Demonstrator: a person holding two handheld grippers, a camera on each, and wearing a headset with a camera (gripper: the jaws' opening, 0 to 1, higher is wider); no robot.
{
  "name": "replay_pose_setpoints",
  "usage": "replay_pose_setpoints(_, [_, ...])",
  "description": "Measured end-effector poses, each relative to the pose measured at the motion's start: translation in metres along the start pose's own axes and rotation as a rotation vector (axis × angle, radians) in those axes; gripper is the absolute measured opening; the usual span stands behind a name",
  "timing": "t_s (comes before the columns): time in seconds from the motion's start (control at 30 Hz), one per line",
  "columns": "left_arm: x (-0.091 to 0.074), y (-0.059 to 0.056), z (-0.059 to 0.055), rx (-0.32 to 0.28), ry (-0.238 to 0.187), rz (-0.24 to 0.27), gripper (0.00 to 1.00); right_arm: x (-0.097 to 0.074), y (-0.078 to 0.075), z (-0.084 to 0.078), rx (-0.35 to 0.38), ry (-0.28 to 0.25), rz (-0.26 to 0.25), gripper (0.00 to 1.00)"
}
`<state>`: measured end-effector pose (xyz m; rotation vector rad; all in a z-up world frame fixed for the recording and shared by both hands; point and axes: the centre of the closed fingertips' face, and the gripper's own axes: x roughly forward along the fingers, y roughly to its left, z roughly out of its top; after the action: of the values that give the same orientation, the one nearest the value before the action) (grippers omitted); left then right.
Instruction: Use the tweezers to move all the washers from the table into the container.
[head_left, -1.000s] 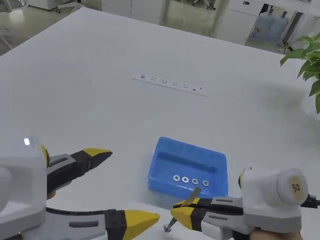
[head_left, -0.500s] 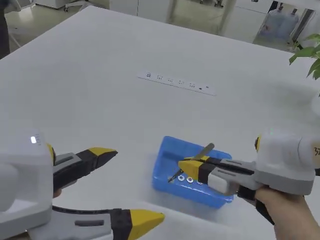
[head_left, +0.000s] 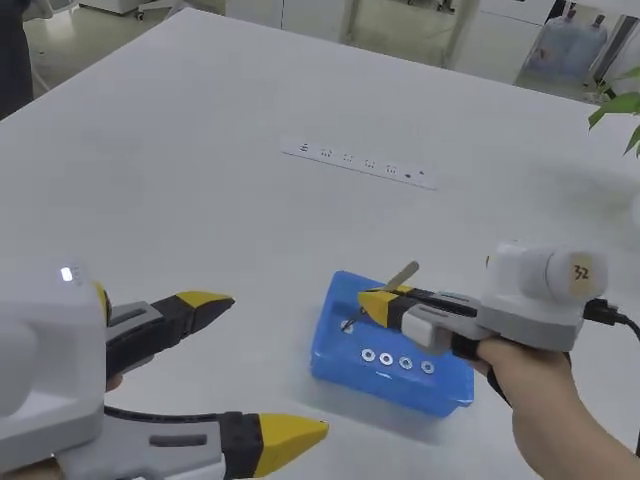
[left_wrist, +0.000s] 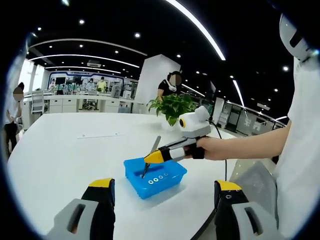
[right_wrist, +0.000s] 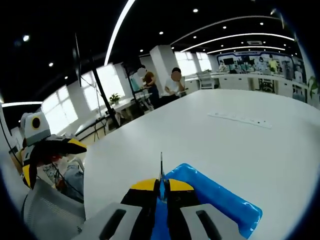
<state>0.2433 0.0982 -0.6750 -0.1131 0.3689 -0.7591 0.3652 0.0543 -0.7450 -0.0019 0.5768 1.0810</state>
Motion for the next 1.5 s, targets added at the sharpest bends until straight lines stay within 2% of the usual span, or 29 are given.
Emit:
replay_pose_setpoints(0.07, [0.0, 0.0, 0.0, 0.0, 0.0, -0.002, 0.83, 0.004, -0.003, -0.005, -0.038, 0.024, -0.009, 0.03])
replay_pose_setpoints(0.43, [-0.002, 0.004, 0.001, -0.003, -0.002, 0.006, 0.82, 0.017, -0.008, -0.025, -0.086, 0.097, 0.001, 0.03])
replay_pose_setpoints(0.77, [0.001, 0.002, 0.001, -0.003, 0.001, 0.001, 0.82, 0.016, -0.007, -0.022, -0.071, 0.081, 0.01, 0.03])
replay_pose_setpoints(1.0, [0.002, 0.001, 0.003, 0.0, -0.002, 0.0, 0.82, 0.0, -0.003, -0.002, -0.082, -0.02, 0.0, 0.03])
replay_pose_setpoints(1.13, [0.003, 0.001, 0.005, -0.002, -0.009, -0.005, 0.81, -0.016, 0.006, 0.017, -0.116, -0.091, 0.002, 0.03])
replay_pose_setpoints(1.23, [0.004, 0.0, 0.007, 0.007, -0.012, -0.007, 0.79, -0.03, 0.019, 0.028, -0.135, -0.138, 0.027, 0.03])
replay_pose_setpoints(1.37, [0.006, -0.002, 0.01, 0.017, -0.018, -0.024, 0.76, -0.046, 0.043, 0.03, -0.183, -0.146, 0.083, 0.03])
replay_pose_setpoints(1.43, [0.008, -0.003, 0.012, 0.034, -0.019, -0.029, 0.73, -0.051, 0.057, 0.026, -0.195, -0.138, 0.134, 0.03])
replay_pose_setpoints(1.5, [0.009, -0.005, 0.014, 0.042, -0.02, -0.037, 0.71, -0.054, 0.067, 0.021, -0.207, -0.128, 0.166, 0.03])
